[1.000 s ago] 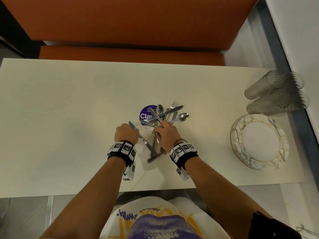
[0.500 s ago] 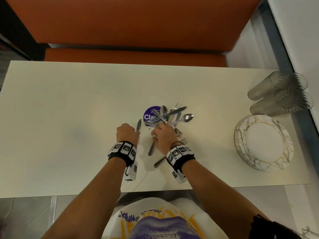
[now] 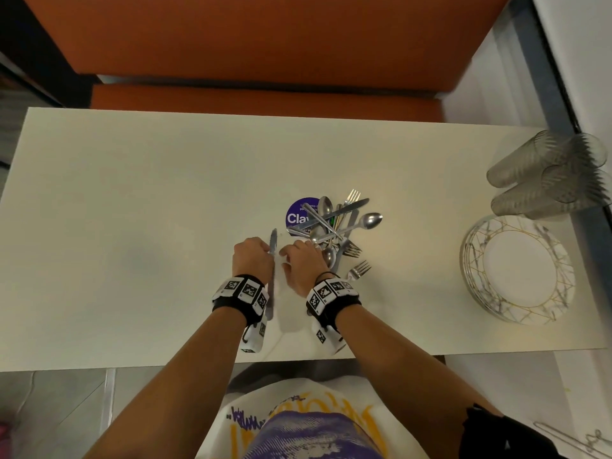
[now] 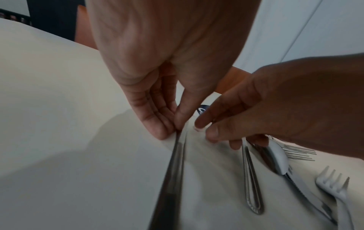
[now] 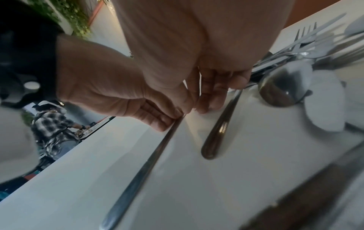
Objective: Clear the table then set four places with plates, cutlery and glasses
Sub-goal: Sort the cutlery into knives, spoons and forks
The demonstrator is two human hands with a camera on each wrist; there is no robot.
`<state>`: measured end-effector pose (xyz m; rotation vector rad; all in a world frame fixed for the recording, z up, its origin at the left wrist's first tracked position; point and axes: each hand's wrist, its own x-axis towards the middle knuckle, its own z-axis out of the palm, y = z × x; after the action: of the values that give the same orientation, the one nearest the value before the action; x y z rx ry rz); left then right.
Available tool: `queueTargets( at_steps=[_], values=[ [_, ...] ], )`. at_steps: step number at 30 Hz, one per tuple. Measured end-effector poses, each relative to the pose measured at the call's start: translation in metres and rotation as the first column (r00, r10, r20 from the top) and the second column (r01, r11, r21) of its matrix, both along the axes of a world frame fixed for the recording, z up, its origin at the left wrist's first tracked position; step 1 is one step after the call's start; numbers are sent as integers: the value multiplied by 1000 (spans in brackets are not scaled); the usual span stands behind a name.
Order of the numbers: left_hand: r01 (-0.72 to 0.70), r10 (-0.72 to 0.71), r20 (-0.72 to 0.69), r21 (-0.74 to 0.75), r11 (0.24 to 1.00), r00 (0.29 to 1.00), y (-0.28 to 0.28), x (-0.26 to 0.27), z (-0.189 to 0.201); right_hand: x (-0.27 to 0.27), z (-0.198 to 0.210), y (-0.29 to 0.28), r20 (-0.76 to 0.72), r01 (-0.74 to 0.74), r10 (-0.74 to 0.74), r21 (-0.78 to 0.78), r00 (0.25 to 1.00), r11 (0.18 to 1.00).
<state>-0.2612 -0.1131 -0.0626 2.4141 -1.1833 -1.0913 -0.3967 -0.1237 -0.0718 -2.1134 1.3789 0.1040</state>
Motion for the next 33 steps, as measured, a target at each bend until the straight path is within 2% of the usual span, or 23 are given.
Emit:
queueTargets(
  at_steps=[3,6,14,19,24,27,30,33],
  values=[
    [7,-7,-6,-34,999,1000,8,2,-3,5,1,-9,95,99,-101,26,990,995],
    [54,-52,41,-62,997,998,22,5,-9,10,0,-21,121,108,-109,15,987,994],
    [206,-193,145,-81,975,970,45,27,-17,17,-8,-38,76,-21,25,-40,997,999],
    [307,-295,186,-41,951,937,50,26,-17,19,-10,-46,97,-132,139,-70,985,989],
    [345,-337,211,-3,939,918,48,25,-18,21,-13,-48,65,-182,188,-94,980,979],
    [324,-310,180,-51,945,934,49,24,-17,20,-10,-50,51,-198,203,-87,978,976],
    [299,-283,148,-97,949,948,49,27,-17,19,-3,-55,75,-190,189,-6,979,982],
    [313,-297,110,-185,931,948,43,28,-15,11,5,-62,244,-58,35,87,969,994]
  ],
)
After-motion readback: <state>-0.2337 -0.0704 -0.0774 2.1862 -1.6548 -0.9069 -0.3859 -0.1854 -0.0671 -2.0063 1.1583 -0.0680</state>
